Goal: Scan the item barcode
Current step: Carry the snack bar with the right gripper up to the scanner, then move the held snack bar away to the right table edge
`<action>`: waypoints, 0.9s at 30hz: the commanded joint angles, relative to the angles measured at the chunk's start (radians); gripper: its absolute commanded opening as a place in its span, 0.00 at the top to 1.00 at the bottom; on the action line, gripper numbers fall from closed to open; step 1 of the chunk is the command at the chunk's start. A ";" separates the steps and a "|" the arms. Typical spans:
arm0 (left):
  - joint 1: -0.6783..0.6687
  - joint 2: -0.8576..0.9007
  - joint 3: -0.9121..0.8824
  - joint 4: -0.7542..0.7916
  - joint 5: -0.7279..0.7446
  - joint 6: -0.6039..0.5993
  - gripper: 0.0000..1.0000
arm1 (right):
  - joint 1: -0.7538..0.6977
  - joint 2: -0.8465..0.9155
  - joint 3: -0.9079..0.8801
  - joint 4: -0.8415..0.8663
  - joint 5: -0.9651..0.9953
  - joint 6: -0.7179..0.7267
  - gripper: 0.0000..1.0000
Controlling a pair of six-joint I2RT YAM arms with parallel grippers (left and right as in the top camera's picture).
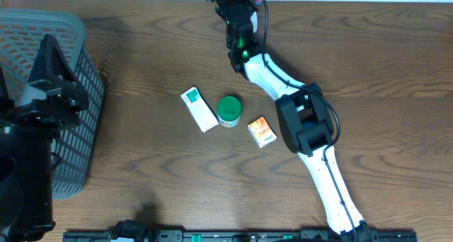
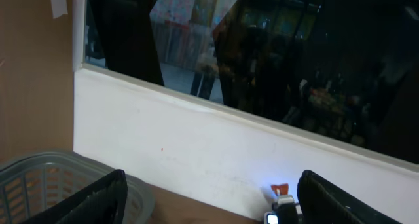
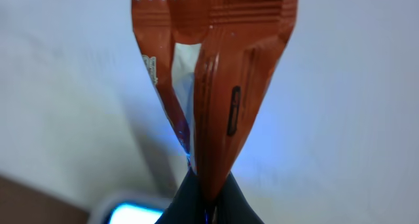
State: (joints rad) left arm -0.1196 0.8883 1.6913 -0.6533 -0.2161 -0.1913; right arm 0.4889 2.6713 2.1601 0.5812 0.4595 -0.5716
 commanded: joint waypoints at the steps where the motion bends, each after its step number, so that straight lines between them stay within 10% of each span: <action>1: 0.003 -0.003 -0.001 0.003 -0.005 -0.013 0.17 | 0.016 0.053 0.072 -0.010 -0.095 -0.090 0.99; 27: 0.003 -0.003 -0.001 0.003 -0.005 -0.013 0.17 | 0.097 -0.158 0.071 -0.521 0.090 -0.075 0.99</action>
State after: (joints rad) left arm -0.1196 0.8883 1.6913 -0.6537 -0.2165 -0.1913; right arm 0.5888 2.6865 2.2158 0.1299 0.4690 -0.6624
